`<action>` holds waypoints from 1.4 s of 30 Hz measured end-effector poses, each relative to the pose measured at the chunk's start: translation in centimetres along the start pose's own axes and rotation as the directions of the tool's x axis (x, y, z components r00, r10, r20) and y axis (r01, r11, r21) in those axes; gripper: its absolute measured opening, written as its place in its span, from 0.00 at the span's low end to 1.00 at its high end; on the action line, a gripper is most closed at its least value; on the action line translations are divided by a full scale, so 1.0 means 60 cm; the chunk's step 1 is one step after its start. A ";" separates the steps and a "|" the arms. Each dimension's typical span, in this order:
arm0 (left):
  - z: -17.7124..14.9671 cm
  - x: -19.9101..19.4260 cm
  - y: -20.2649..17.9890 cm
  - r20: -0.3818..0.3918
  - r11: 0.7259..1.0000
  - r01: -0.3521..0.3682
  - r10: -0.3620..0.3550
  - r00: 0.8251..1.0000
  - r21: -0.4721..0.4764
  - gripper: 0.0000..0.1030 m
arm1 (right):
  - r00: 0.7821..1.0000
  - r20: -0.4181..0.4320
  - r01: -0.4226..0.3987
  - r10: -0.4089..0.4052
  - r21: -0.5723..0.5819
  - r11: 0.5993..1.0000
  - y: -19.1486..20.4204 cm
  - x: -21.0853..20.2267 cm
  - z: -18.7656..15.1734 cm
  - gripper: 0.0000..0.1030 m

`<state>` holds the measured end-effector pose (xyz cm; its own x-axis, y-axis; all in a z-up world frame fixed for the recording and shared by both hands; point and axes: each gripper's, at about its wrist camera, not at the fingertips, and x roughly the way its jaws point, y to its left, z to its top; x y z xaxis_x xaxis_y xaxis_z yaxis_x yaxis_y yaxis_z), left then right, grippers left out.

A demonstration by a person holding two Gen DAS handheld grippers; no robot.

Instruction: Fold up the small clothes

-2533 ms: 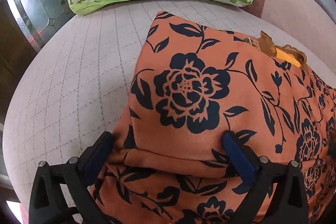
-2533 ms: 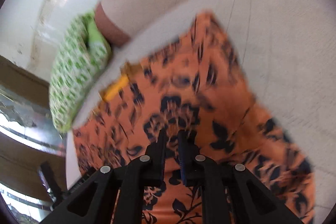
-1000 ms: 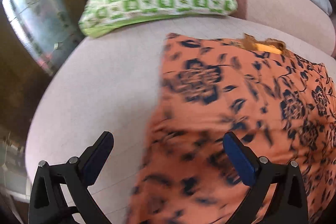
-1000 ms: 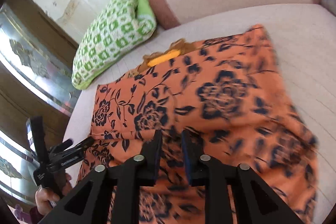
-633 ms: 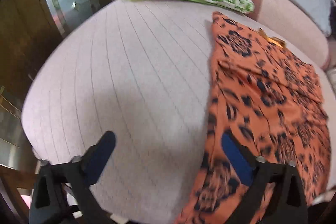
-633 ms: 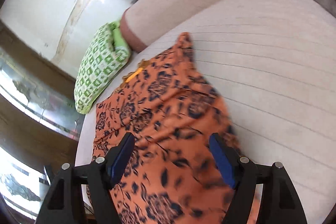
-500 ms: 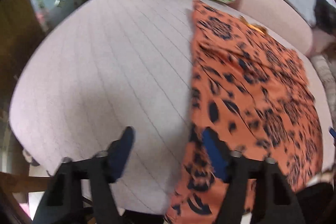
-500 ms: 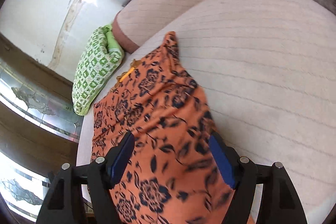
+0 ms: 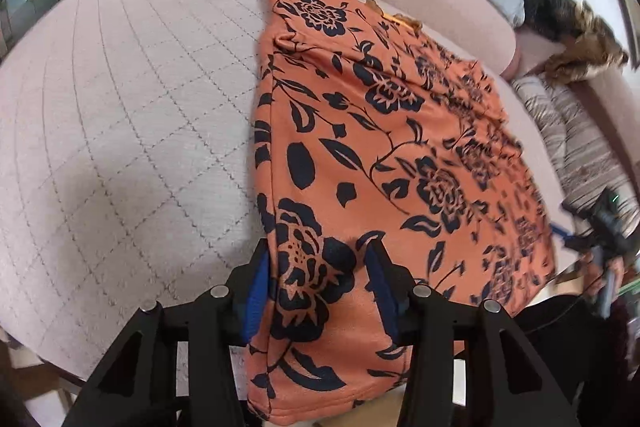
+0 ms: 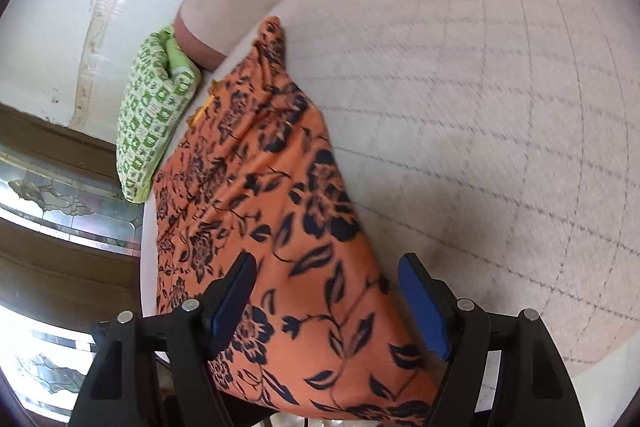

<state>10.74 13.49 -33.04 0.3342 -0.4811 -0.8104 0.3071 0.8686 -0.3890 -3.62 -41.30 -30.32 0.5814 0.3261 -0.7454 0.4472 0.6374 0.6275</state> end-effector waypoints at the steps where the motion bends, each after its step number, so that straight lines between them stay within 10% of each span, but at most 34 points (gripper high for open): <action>1: 0.002 -0.002 0.008 0.001 0.999 0.025 -0.025 1.000 -0.029 0.46 | 1.000 -0.014 0.001 0.000 0.007 1.000 -0.006 0.003 -0.002 0.75; 12: 0.007 0.007 -0.007 -0.008 0.999 0.023 -0.022 1.000 0.024 0.35 | 0.993 -0.054 -0.104 0.104 0.006 0.995 -0.026 0.010 -0.002 0.71; 17: 0.006 0.014 -0.013 -0.026 0.998 0.052 -0.051 0.998 0.038 0.13 | 0.963 -0.204 -0.199 0.177 -0.093 0.976 0.024 0.049 -0.027 0.34; 28: -0.002 0.017 -0.026 -0.024 0.996 0.021 -0.019 1.000 0.085 0.19 | 0.987 -0.159 -0.066 0.018 -0.301 0.951 0.083 0.069 -0.058 0.35; 31: -0.004 0.019 -0.032 -0.027 0.995 0.017 -0.015 1.000 0.102 0.10 | 0.990 -0.140 -0.040 -0.008 -0.333 0.942 0.093 0.067 -0.060 0.13; 36: 0.002 -0.006 -0.021 0.016 0.990 0.132 -0.133 0.991 0.053 0.09 | 0.984 -0.105 -0.172 0.147 -0.299 0.938 0.117 0.048 -0.048 0.11; 42: 0.041 -0.029 -0.018 0.080 0.949 0.316 -0.315 0.946 -0.012 0.09 | 0.926 -0.027 -0.376 0.377 -0.180 0.909 0.137 0.031 0.001 0.11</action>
<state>12.01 13.08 -30.10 0.2908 -0.7378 -0.6092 0.3861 0.6731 -0.6308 1.16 -35.50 -26.51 0.6886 0.5612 -0.4593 0.0655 0.5826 0.8101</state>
